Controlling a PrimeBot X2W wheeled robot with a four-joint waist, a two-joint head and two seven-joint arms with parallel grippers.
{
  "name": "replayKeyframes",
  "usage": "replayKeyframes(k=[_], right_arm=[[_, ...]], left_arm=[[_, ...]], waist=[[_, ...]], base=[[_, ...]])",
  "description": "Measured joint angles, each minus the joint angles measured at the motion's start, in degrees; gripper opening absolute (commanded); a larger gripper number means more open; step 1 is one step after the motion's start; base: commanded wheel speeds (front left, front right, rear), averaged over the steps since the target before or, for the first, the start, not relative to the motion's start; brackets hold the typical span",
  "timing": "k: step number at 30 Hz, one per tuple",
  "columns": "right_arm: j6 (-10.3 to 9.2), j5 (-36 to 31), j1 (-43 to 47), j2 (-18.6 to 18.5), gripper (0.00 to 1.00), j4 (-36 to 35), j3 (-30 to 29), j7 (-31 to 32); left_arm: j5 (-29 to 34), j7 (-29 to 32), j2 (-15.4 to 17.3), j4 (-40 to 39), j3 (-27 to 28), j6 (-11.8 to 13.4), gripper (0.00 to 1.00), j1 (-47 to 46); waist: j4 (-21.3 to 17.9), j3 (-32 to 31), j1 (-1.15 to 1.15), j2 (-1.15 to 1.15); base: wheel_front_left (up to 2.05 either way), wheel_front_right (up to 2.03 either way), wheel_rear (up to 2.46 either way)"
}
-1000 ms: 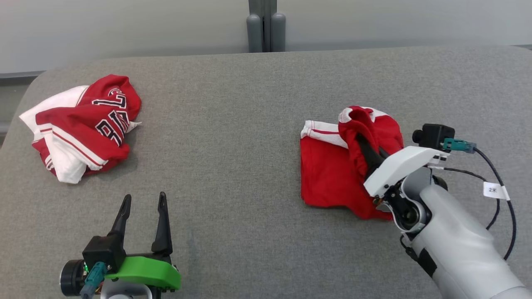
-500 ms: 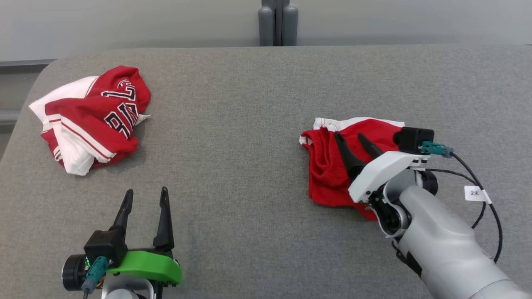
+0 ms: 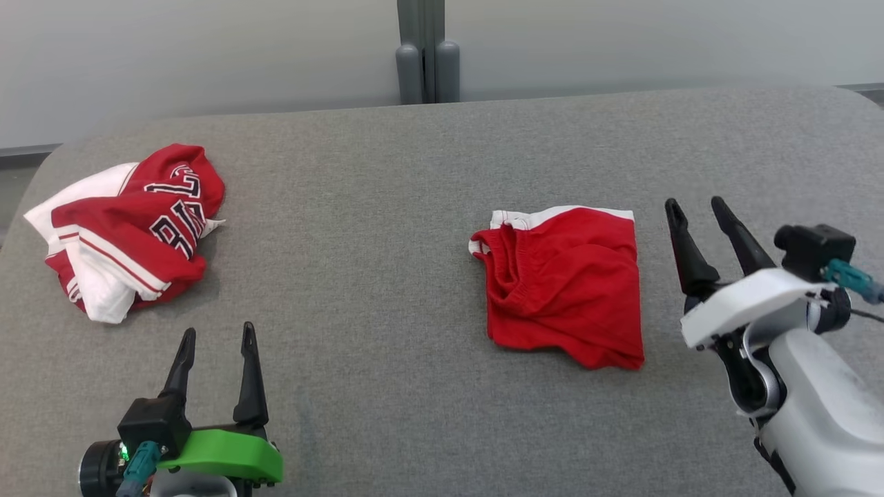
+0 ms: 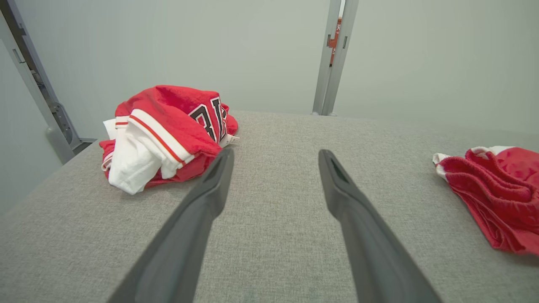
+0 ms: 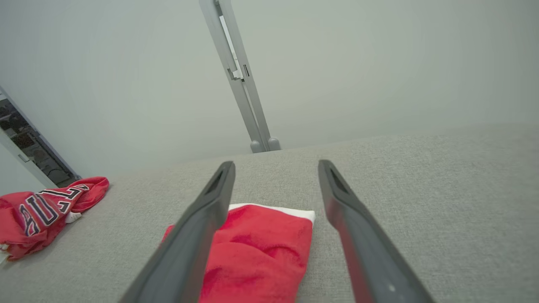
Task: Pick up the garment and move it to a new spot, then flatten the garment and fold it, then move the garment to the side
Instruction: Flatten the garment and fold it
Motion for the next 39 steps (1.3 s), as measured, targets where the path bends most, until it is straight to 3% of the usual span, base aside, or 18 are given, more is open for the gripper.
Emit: replayKeyframes(k=[7, 15, 26, 39], right_arm=[[0.0, -8.51, 11.96, 3.27, 1.0, -12.68, -8.42, -0.04], [0.0, -14.4, 20.59, 6.97, 1.0, -20.84, -12.55, -0.04], [0.0, -17.11, 25.81, 8.65, 1.0, -22.23, -15.17, -0.04], [0.0, -18.3, 26.08, 8.98, 1.0, -22.19, -14.81, -0.04]], left_arm=[[1.29, 0.0, 0.0, -0.51, 1.89, -0.53, 1.0, 1.08], [1.96, 0.0, 0.0, -0.69, 2.92, -1.08, 1.0, 2.0], [2.87, 0.0, 0.0, -1.14, 3.63, -1.9, 1.0, 3.0], [3.02, 0.0, 0.0, -1.57, 3.72, -2.65, 1.0, 3.25]], waist=[[-1.98, -1.56, 0.0, 0.0], [-3.44, -3.57, 0.0, 0.0], [-2.91, -4.71, 0.0, 0.0], [-1.54, -5.16, 0.0, 0.0]], base=[[0.0, 0.0, 0.0], [0.0, 0.0, 0.0], [0.0, 0.0, 0.0], [0.0, 0.0, 0.0]])
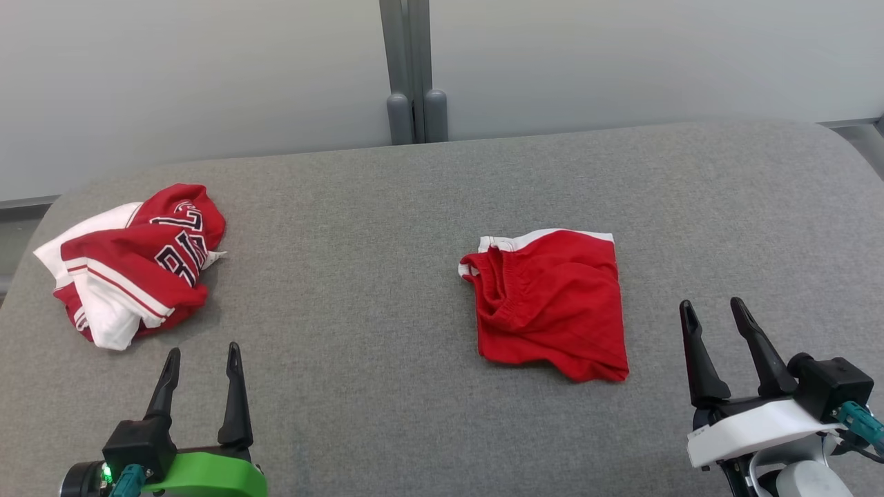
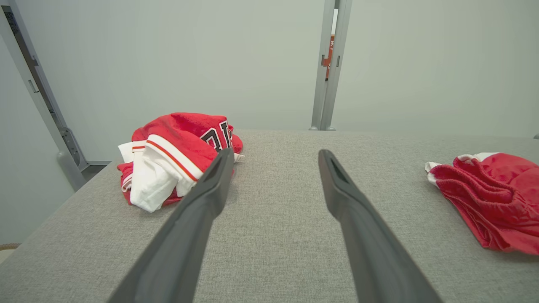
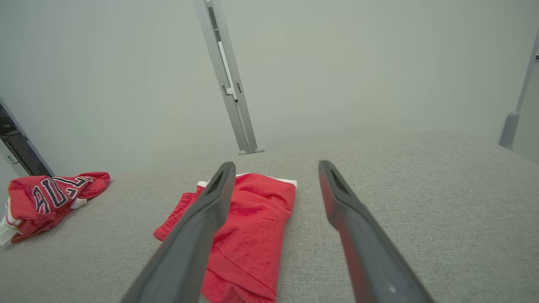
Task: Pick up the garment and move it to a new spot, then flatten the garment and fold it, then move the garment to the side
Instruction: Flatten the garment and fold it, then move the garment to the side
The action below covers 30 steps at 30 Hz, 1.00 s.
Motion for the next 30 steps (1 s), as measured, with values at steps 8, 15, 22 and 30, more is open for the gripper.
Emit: replayKeyframes(k=[8, 15, 22, 30], right_arm=[[0.0, -0.26, 0.09, -0.02, 1.0, 0.31, 0.35, 0.0], [0.0, -0.57, 0.13, -0.03, 1.0, 0.74, 0.48, 0.0], [0.0, -1.02, 0.07, -0.25, 1.0, 1.27, 0.99, 0.0], [0.0, -2.33, -5.93, -2.26, 1.0, 3.94, 4.21, 0.0]], left_arm=[[-0.01, 0.0, 0.0, -0.49, 0.13, -0.4, 1.0, 0.27], [0.0, 0.0, 0.0, -0.47, 0.45, -0.66, 1.0, 0.29], [0.01, 0.0, 0.0, -0.44, 0.73, -0.73, 1.0, 0.29], [0.01, 0.0, 0.0, -0.42, 0.0, -0.49, 1.0, 0.19]], waist=[[0.16, -0.06, 0.0, 0.0], [0.07, 0.04, 0.0, 0.0], [0.14, 0.2, 0.0, 0.0], [0.49, 1.14, 0.0, 0.0]], base=[[0.0, 0.0, 0.0], [0.0, 0.0, 0.0], [0.0, 0.0, 0.0], [0.0, 0.0, 0.0]])
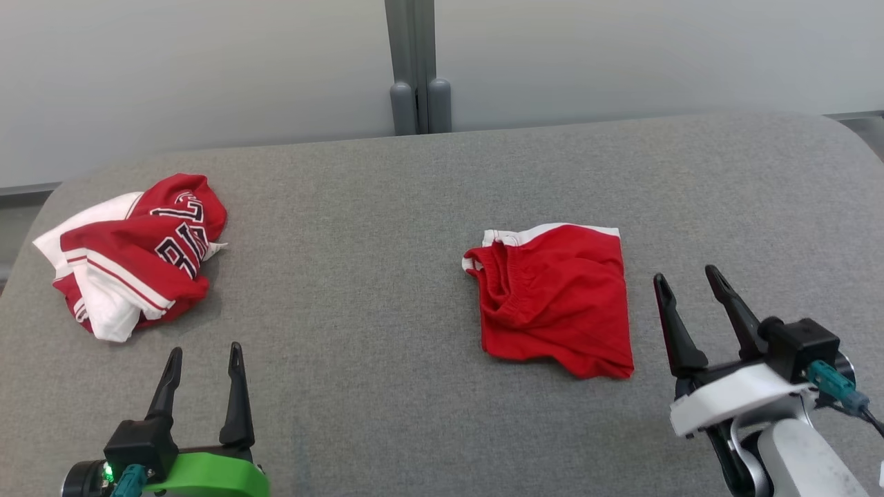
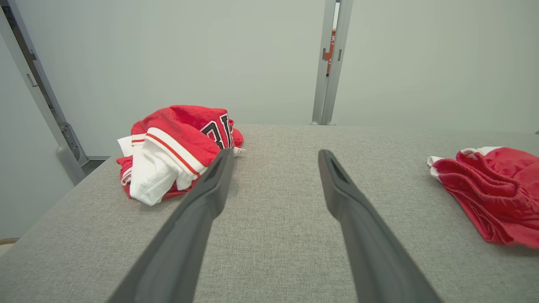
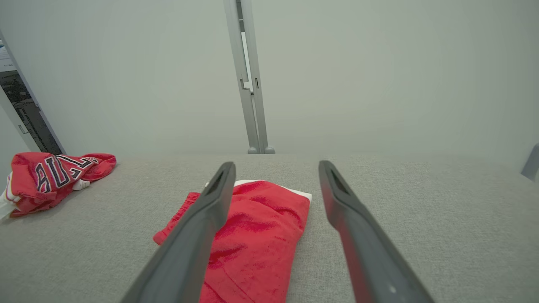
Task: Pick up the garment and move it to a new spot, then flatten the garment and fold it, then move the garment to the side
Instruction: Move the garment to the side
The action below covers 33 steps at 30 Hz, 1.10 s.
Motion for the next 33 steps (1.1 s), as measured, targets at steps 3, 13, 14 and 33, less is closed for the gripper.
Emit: replayKeyframes(k=[3, 13, 14, 33], right_arm=[[0.0, -0.29, -5.82, -1.43, 1.0, 3.37, 1.99, -0.01], [0.02, -0.64, -17.72, -2.49, 1.0, 18.63, 4.2, 0.0], [0.02, -0.6, -18.42, -2.68, 1.0, 20.58, 4.31, 0.0], [0.0, 3.79, -22.42, 1.51, 0.31, 41.79, 4.64, -0.27]], left_arm=[[-0.07, 0.0, 0.0, -0.02, -0.98, 0.43, 1.0, -0.84], [-1.44, 0.0, 0.0, -0.08, -3.91, 1.67, 1.0, -3.27], [-1.51, 0.0, 0.0, -0.09, -4.14, 1.88, 1.0, -3.53], [-2.01, 0.0, 0.0, 0.62, -5.66, 2.74, 1.0, -6.36]], waist=[[0.58, 1.31, 0.0, 0.0], [3.21, 5.53, 0.0, 0.0], [3.54, 6.0, 0.0, 0.0], [6.41, 11.32, 0.0, 0.0]], base=[[0.0, 0.0, 0.0], [0.0, 0.0, 0.0], [0.0, 0.0, 0.0], [0.0, 0.0, 0.0]])
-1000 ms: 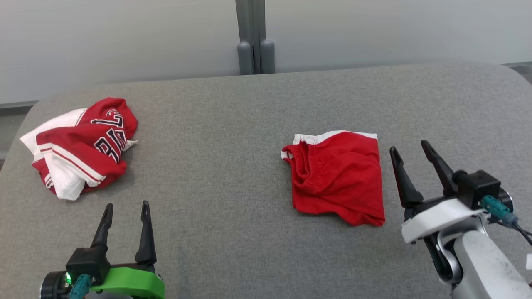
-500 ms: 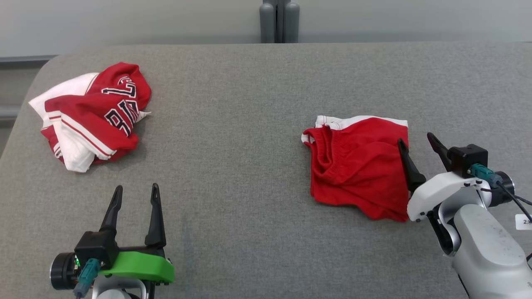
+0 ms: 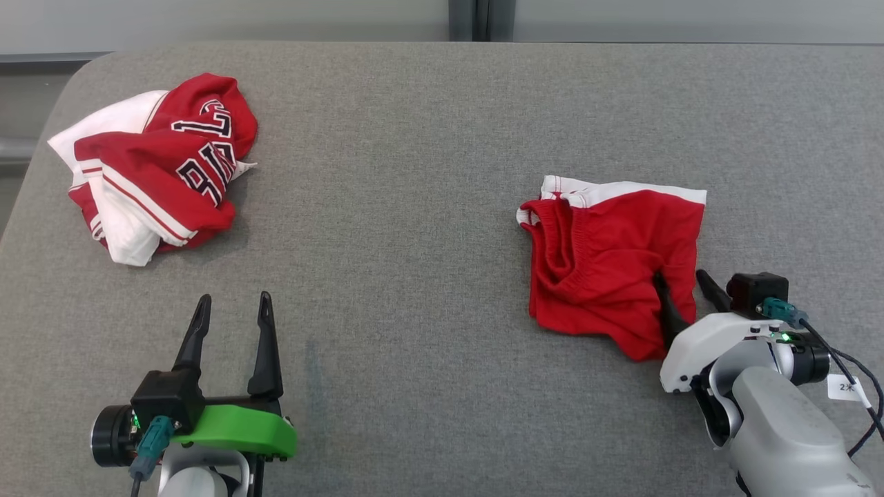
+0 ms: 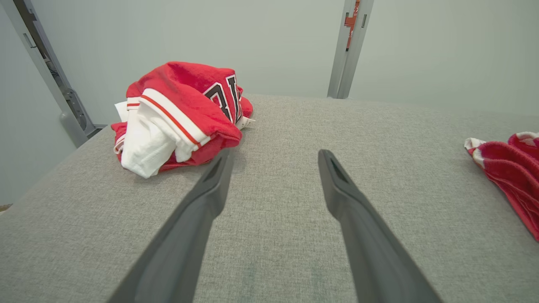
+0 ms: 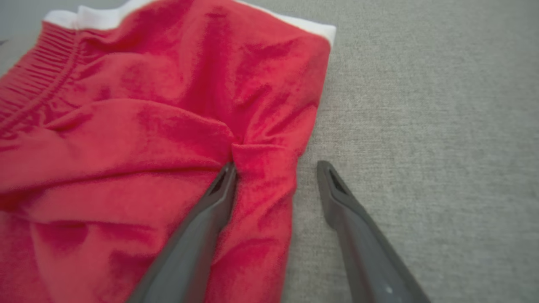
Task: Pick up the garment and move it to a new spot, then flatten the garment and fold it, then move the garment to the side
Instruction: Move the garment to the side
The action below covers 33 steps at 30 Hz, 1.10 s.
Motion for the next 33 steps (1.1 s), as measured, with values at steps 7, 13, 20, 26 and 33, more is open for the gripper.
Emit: replayKeyframes(k=[7, 13, 20, 26, 33], right_arm=[[0.08, 1.42, -3.39, -1.19, 0.0, 1.41, 3.49, 0.09], [0.07, 1.08, -7.47, -5.77, 0.0, 0.62, 7.3, 0.18], [0.07, 0.96, -13.84, -14.84, 0.0, -0.8, 13.43, 0.19], [0.07, 3.33, -20.74, -24.73, 0.0, -2.54, 16.12, 0.19], [0.07, 4.97, -26.42, -32.2, 0.0, -2.68, 18.85, 0.19]], left_arm=[[-0.01, 0.0, 0.0, 0.04, -0.58, 0.19, 1.0, -0.89], [0.26, 0.0, 0.0, -0.98, -0.3, 0.43, 1.0, -1.15], [0.57, 0.0, -0.01, -2.93, -2.09, 0.92, 1.0, -5.14], [3.65, 0.0, 0.0, -4.55, -2.32, 0.62, 1.0, -9.7], [5.81, 0.0, 0.16, -5.72, -2.78, -0.1, 1.0, -12.43]], waist=[[0.08, 0.74, 0.0, 0.0], [-0.99, 2.1, 0.0, 0.0], [-2.54, 6.5, 0.0, 0.0], [-4.85, 12.69, 0.0, 0.0], [-8.16, 18.25, 0.01, 0.0]], base=[[0.0, 0.0, 0.0], [0.0, 0.0, 0.0], [0.0, 0.0, 0.0], [0.0, 0.0, 0.0], [0.0, 0.0, 0.0]])
